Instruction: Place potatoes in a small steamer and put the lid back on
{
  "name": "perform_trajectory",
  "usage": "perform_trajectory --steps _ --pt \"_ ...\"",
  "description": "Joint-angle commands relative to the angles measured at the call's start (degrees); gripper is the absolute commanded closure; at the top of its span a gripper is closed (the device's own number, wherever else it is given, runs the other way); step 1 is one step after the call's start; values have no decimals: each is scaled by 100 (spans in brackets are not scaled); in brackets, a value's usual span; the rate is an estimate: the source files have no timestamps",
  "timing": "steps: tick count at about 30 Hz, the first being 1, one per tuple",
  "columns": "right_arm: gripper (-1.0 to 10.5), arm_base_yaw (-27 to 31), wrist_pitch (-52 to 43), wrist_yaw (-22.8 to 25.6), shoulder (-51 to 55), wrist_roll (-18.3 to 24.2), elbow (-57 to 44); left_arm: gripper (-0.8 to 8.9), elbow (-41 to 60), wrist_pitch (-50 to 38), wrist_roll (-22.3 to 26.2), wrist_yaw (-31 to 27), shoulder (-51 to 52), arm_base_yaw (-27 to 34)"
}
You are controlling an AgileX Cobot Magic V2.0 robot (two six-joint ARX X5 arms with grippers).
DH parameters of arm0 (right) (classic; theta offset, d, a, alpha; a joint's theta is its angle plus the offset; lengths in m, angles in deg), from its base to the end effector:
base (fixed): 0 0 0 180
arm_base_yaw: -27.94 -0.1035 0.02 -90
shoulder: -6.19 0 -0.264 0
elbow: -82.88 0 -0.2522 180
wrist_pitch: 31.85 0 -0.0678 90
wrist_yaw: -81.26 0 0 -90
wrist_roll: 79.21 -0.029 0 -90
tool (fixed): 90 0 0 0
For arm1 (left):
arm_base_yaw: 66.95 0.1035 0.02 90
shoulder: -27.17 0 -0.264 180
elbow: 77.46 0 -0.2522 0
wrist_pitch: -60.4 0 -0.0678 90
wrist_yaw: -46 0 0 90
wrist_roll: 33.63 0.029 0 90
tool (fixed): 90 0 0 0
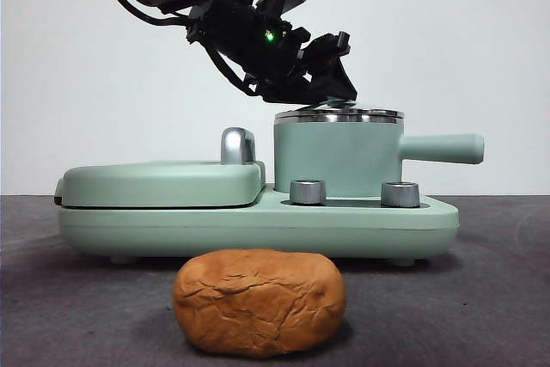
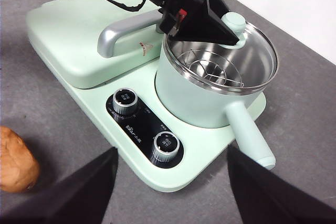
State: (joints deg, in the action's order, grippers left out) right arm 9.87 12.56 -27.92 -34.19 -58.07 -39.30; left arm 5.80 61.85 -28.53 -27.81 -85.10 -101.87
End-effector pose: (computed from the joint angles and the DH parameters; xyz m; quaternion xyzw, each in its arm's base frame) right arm 0.1343 0.0538 0.3069 -0.1668 0.1723 0.3481 0.9063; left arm 0.3681 -0.2668 0.2523 0.0637 0.1265 -0.4327 0.8903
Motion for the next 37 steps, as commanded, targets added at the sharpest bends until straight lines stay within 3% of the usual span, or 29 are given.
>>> perform_trajectory --steps 1,4,8,12,29,37 --pt "619 -31 -46 17 -35 -144 96 570 -151 -103 26 -31 -136 -42" --pt "619 -31 -35 17 -35 -166 96 599 -151 -103 96 -31 -136 -42" --pt "619 -31 -35 17 -35 -166 96 732 -151 -98 146 -31 -136 -42" --pt "619 -31 -35 17 -35 -166 96 799 -151 -98 151 -31 -136 -42" --pt "619 -31 -2 17 -33 -166 96 799 -264 -564 190 -33 -66 -42" --pt "619 -31 9 17 -33 -166 96 799 -376 -323 186 -68 308 -42"
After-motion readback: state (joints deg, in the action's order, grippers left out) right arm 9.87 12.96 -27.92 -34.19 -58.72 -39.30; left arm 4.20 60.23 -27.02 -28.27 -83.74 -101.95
